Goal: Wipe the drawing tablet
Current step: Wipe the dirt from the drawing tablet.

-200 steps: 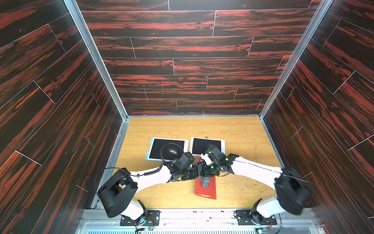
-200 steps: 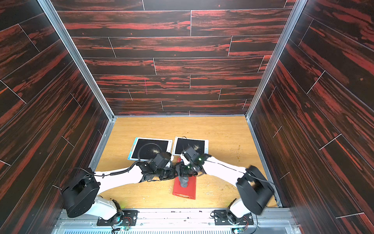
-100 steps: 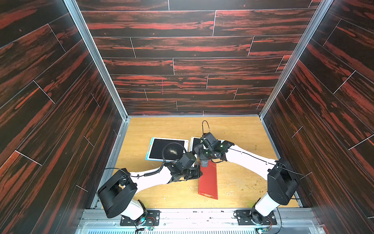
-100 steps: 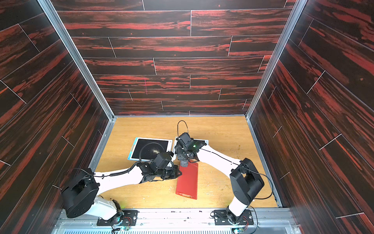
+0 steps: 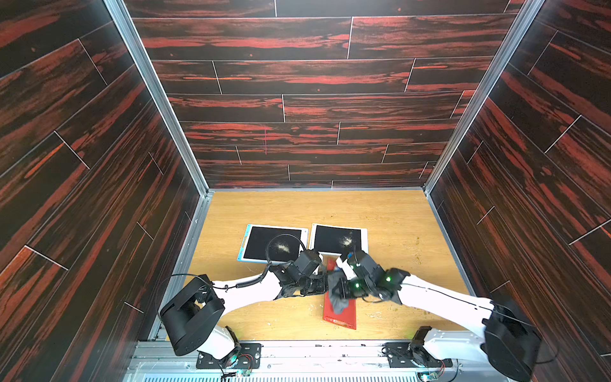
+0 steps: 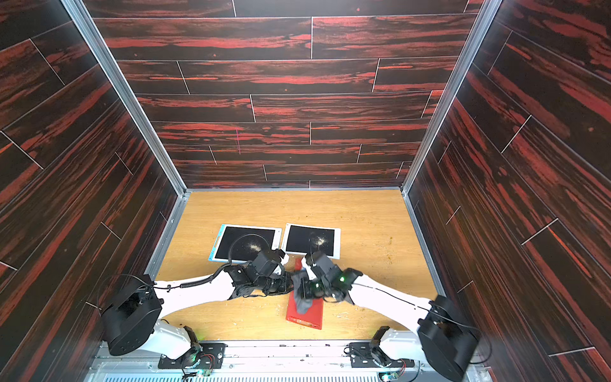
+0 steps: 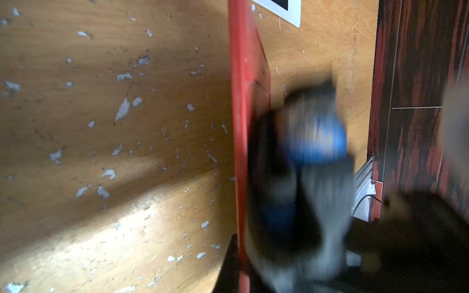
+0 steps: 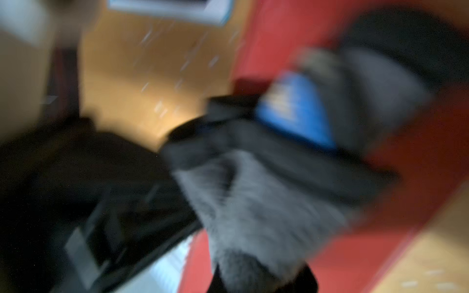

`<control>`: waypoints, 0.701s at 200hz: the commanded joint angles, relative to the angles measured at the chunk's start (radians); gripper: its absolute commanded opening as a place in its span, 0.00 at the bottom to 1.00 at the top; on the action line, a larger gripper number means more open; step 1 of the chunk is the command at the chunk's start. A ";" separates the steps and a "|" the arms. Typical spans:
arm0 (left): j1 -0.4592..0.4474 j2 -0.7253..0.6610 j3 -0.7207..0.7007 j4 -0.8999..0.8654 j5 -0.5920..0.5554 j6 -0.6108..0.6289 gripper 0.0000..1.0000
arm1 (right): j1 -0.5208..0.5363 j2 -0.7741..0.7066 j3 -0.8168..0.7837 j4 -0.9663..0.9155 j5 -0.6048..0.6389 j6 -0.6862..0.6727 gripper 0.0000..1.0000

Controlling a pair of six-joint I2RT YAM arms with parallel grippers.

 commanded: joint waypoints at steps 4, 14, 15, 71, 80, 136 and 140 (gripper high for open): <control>-0.009 0.022 0.031 -0.016 -0.013 0.044 0.00 | 0.073 -0.015 0.006 0.080 -0.252 0.052 0.00; -0.009 0.022 0.033 -0.017 -0.015 0.043 0.00 | 0.092 -0.012 -0.001 0.119 -0.298 0.075 0.00; -0.008 0.022 0.033 -0.017 -0.015 0.044 0.00 | 0.092 -0.011 -0.001 0.123 -0.303 0.078 0.00; -0.010 0.002 0.026 -0.026 -0.023 0.038 0.00 | 0.036 0.009 -0.045 0.097 -0.215 0.082 0.00; -0.011 -0.003 0.024 -0.029 -0.024 0.039 0.00 | -0.020 0.013 -0.080 0.086 -0.203 0.085 0.00; -0.010 -0.014 0.013 -0.024 -0.027 0.042 0.00 | -0.297 0.121 -0.237 0.046 0.016 -0.043 0.00; -0.010 -0.012 0.010 -0.020 -0.025 0.040 0.00 | -0.298 0.127 -0.237 0.050 0.019 -0.044 0.00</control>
